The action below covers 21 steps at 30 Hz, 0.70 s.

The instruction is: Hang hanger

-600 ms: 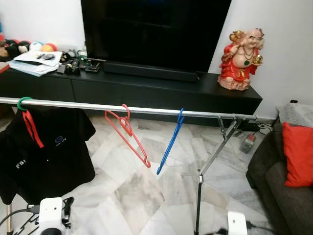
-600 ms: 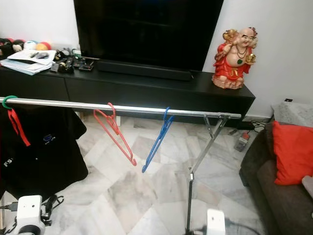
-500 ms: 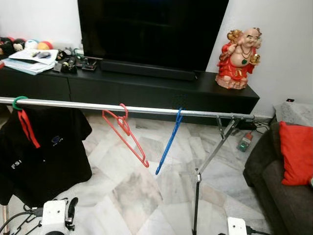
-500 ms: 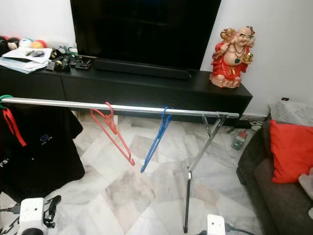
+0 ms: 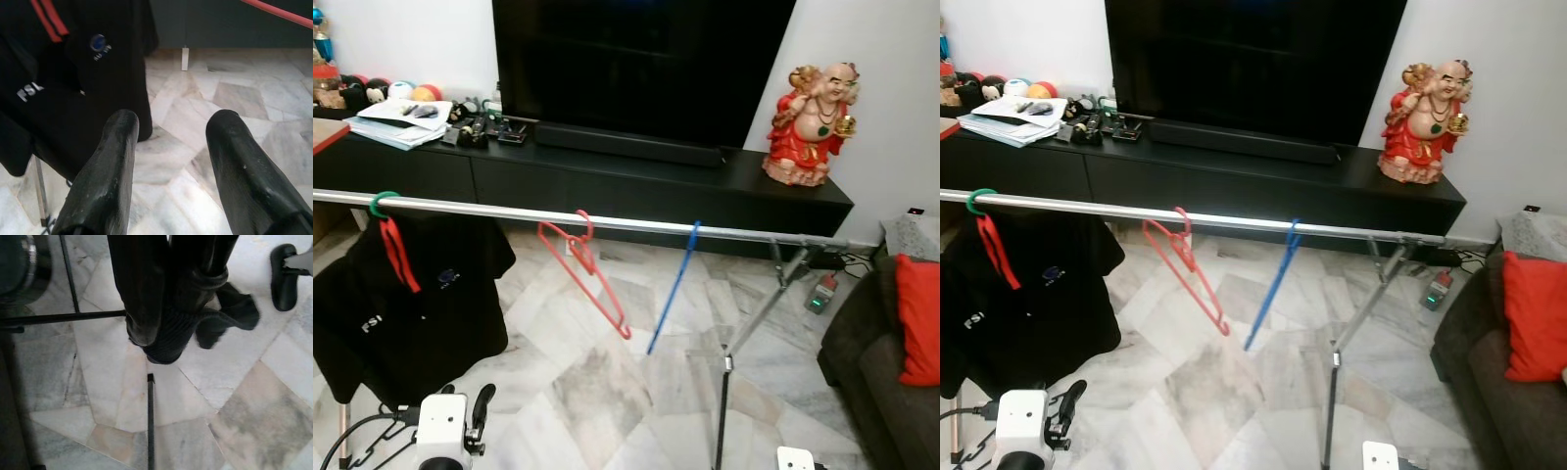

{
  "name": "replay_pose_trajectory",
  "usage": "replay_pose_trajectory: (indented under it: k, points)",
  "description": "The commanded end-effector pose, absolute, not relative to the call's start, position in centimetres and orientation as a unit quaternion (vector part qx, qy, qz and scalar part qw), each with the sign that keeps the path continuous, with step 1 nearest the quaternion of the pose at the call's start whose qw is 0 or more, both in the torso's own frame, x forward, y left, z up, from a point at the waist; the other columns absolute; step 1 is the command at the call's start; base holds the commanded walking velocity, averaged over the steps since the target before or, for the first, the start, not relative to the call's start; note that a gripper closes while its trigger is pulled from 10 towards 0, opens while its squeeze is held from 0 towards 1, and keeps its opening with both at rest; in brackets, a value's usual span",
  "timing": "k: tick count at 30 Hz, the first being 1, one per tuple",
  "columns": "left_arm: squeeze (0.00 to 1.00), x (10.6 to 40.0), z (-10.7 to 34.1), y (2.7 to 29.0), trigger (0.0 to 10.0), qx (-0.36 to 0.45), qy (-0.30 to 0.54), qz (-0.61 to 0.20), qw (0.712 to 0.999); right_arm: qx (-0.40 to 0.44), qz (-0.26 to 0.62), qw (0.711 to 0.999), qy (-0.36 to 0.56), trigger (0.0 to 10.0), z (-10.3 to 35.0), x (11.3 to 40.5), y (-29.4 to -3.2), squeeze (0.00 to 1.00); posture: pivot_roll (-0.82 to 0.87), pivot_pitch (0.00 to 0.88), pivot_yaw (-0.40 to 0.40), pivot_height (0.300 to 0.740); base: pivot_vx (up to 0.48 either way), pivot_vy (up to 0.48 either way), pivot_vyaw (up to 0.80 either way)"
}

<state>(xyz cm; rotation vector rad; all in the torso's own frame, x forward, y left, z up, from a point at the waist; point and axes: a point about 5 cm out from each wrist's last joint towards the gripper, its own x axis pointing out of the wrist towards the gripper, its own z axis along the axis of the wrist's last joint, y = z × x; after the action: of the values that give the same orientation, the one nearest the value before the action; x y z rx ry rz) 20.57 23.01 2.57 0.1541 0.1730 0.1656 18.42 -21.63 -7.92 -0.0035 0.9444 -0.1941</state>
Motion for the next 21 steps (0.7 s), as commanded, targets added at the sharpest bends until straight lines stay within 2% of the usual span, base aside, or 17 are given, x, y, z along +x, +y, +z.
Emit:
replay_pose_trajectory:
  k: [1, 3, 16, 21]
  points:
    - [0.00, 21.0, 3.1, 22.8, 10.0, 0.073, 0.083, 0.072, 0.991, 0.001, -0.102, 0.888, 0.448, 10.0, -7.7, 18.7, -21.9, 0.00, 0.21, 0.000, -0.098, 0.740, 0.000, 0.480, 0.00]
    - [0.00, 21.0, 3.1, 22.8, 10.0, 0.072, 0.084, 0.071, 0.991, 0.000, -0.102, 0.888, 0.449, 10.0, -7.7, 18.7, -21.9, 0.00, 0.21, 0.000, -0.098, 0.740, 0.000, 0.433, -0.26]
    - [0.00, 21.8, 4.4, 20.0, 10.0, 0.042, 0.069, -0.009, 0.997, -0.008, -0.092, 0.887, 0.453, 10.0, -7.7, 18.8, -21.6, 0.00, 0.22, 0.000, -0.101, 0.740, 0.000, 0.000, -0.78]
    - [0.00, 22.3, 4.9, 17.9, 10.0, 0.058, 0.075, -0.095, 0.991, -0.013, -0.091, 0.886, 0.454, 10.0, -7.7, 18.8, -21.7, 0.00, 0.22, 0.000, -0.103, 0.740, 0.000, 0.000, -0.77]
